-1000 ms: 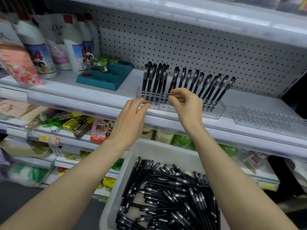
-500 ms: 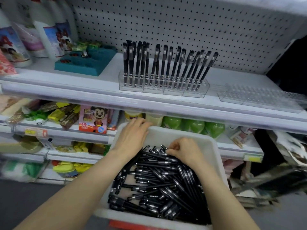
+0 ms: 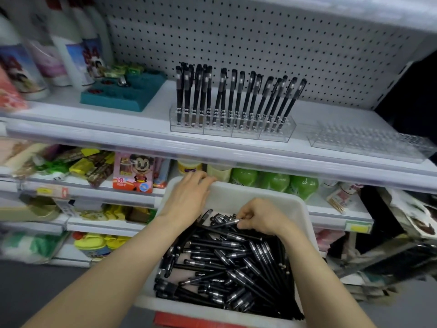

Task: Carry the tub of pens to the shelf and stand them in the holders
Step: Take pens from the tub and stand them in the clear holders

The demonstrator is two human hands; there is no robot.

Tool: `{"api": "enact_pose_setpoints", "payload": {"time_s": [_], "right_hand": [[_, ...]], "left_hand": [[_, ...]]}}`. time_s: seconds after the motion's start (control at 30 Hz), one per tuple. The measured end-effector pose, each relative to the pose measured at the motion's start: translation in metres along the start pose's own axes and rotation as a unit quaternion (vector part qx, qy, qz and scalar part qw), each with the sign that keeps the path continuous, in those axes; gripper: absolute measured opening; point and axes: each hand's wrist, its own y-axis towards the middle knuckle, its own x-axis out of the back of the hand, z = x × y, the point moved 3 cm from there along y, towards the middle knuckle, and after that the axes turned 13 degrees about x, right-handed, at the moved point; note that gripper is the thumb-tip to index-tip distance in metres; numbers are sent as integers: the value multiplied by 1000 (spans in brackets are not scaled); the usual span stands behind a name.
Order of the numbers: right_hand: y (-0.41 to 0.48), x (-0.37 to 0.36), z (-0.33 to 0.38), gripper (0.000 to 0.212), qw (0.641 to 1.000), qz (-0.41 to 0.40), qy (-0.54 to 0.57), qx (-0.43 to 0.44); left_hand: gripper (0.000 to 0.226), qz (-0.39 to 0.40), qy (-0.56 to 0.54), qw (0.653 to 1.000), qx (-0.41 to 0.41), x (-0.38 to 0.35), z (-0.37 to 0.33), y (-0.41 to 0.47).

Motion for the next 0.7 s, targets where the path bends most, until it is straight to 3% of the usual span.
{"api": "enact_pose_setpoints", "payload": {"time_s": [0.23, 0.33, 0.47, 0.6, 0.7], "right_hand": [[-19, 48, 20, 11, 985, -102, 118, 71], [-21, 64, 30, 8, 951, -196, 218, 99], [-13, 73, 41, 8, 901, -281, 311, 112], [-2, 70, 57, 5, 868, -305, 371, 127], [5, 71, 75, 8, 866, -303, 367, 153]], "left_hand": [[35, -8, -41, 999, -31, 5, -5, -3], [42, 12, -26, 997, -65, 8, -14, -5], [33, 20, -54, 997, -54, 11, -15, 2], [24, 0, -83, 996, -43, 17, -18, 10], [27, -31, -86, 995, -51, 31, -19, 19]]}}
